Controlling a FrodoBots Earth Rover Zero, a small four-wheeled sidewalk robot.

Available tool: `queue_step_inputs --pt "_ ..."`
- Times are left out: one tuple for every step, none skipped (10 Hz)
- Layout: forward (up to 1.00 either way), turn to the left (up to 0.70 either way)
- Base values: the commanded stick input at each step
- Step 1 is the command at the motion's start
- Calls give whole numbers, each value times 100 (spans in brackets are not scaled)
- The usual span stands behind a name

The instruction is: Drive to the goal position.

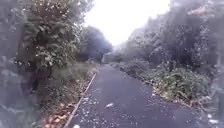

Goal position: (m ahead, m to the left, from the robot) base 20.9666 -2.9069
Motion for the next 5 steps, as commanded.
queue_step_inputs --pt "0 0" --pt "0 0" --pt "0 0" --pt "0 0" --pt "0 0"
